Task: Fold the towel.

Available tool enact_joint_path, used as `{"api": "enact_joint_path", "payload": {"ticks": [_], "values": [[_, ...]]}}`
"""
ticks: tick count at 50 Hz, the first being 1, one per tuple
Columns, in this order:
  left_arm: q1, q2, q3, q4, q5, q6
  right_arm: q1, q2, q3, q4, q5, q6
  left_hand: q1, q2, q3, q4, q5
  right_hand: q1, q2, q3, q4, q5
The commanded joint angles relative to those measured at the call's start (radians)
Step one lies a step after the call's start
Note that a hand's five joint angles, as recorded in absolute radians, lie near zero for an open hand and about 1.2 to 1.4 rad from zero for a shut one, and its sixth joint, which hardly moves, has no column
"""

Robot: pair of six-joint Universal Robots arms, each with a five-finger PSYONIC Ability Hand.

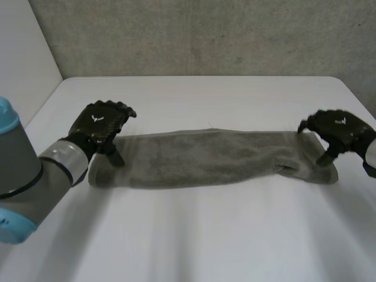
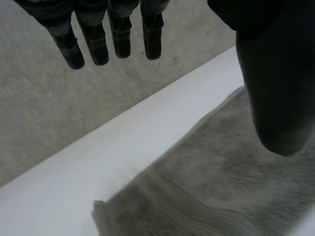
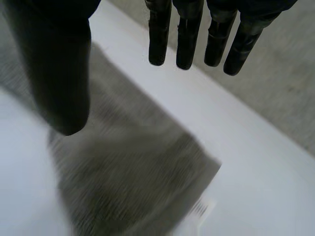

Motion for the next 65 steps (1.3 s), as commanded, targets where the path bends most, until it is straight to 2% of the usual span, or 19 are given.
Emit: {"api": "enact_joint_path", "payload": {"ticks": [1,7,19,21,22,24,25,26,35,41,49,54,56,57,59,62,64,65], "values": [[-0.011,0.031,-0.065,0.005,-0.001,-0.011,-0.073,0.018,0.082,0.011,-0.021,-0.157,-0.058,-0.055,-0.048,-0.054,-0.046,0.053,0.040,-0.045,-0.075,0.027],[-0.006,0.022,-0.073,0.008,-0.002,-0.014,-0.082,0.093,0.095,-0.033,-0.021,-0.188,-0.058,-0.055,-0.048,-0.054,-0.046,0.193,0.180,-0.045,-0.075,0.168],[-0.004,0.017,-0.087,0.034,-0.004,-0.037,-0.075,0.171,0.087,-0.119,-0.021,-0.190,-0.061,-0.058,-0.048,-0.054,-0.049,0.276,0.263,-0.045,-0.075,0.250],[-0.004,0.017,-0.088,0.039,-0.005,-0.040,-0.072,0.185,0.083,-0.130,-0.021,-0.188,-0.058,-0.055,-0.048,-0.054,-0.046,0.486,0.473,-0.045,-0.075,0.460],[-0.004,0.017,-0.088,0.039,-0.005,-0.040,-0.072,0.185,0.083,-0.130,-0.021,-0.188,-0.058,-0.055,-0.048,-0.054,-0.046,0.487,0.474,-0.045,-0.075,0.462],[-0.001,0.017,-0.087,0.042,-0.005,-0.041,-0.072,0.188,0.078,-0.150,-0.021,-0.182,-0.061,-0.058,-0.048,-0.054,-0.049,0.811,0.798,-0.045,-0.075,0.786],[-0.001,0.017,-0.087,0.042,-0.005,-0.041,-0.072,0.188,0.078,-0.150,-0.021,-0.182,-0.061,-0.058,-0.048,-0.054,-0.049,0.813,0.800,-0.045,-0.075,0.787],[-0.001,0.017,-0.087,0.042,-0.005,-0.041,-0.073,0.188,0.078,-0.162,-0.021,-0.181,-0.061,-0.058,-0.048,-0.054,-0.049,0.920,0.906,-0.045,-0.075,0.894],[0.006,0.017,-0.088,0.043,-0.005,-0.041,-0.090,0.186,0.055,-0.170,-0.024,-0.187,-0.061,-0.058,-0.048,-0.054,-0.049,0.921,0.908,-0.045,-0.075,0.895],[0.009,0.017,-0.094,0.043,-0.019,-0.041,-0.196,0.177,-0.003,-0.171,-0.039,-0.211,-0.064,-0.061,-0.048,-0.054,-0.051,0.921,0.908,-0.045,-0.075,0.895],[0.009,0.020,-0.100,0.043,-0.030,-0.041,-0.264,0.159,-0.175,-0.136,-0.053,-0.360,-0.064,-0.061,-0.048,-0.054,-0.051,0.921,0.908,-0.045,-0.075,0.895],[0.006,0.020,-0.102,0.043,-0.030,-0.041,-0.236,0.097,-0.247,-0.102,-0.065,-0.380,-0.064,-0.061,-0.048,-0.054,-0.051,0.921,0.908,-0.045,-0.075,0.895],[0.006,0.023,-0.102,0.043,-0.030,-0.041,-0.157,0.041,-0.255,-0.102,-0.076,-0.375,-0.064,-0.061,-0.048,-0.054,-0.051,0.921,0.908,-0.045,-0.075,0.895],[0.006,0.023,-0.102,0.043,-0.030,-0.041,-0.156,0.041,-0.255,-0.102,-0.076,-0.375,-0.064,-0.061,-0.048,-0.054,-0.051,0.921,0.908,-0.045,-0.075,0.895],[0.005,0.026,-0.104,0.043,-0.030,-0.041,-0.016,-0.005,-0.253,-0.107,-0.094,-0.375,-0.064,-0.061,-0.048,-0.054,-0.051,0.921,0.908,-0.045,-0.075,0.895],[0.006,0.028,-0.107,0.043,-0.030,-0.041,0.060,-0.018,-0.252,-0.107,-0.096,-0.377,-0.064,-0.061,-0.048,-0.054,-0.051,0.921,0.908,-0.045,-0.075,0.895],[0.006,0.032,-0.108,0.045,-0.030,-0.041,0.214,-0.024,-0.247,-0.108,-0.094,-0.378,-0.064,-0.061,-0.048,-0.054,-0.051,0.921,0.908,-0.045,-0.075,0.895],[0.006,0.033,-0.108,0.045,-0.030,-0.041,0.215,-0.024,-0.247,-0.108,-0.094,-0.378,-0.064,-0.061,-0.048,-0.054,-0.051,0.921,0.908,-0.045,-0.075,0.895]]}}
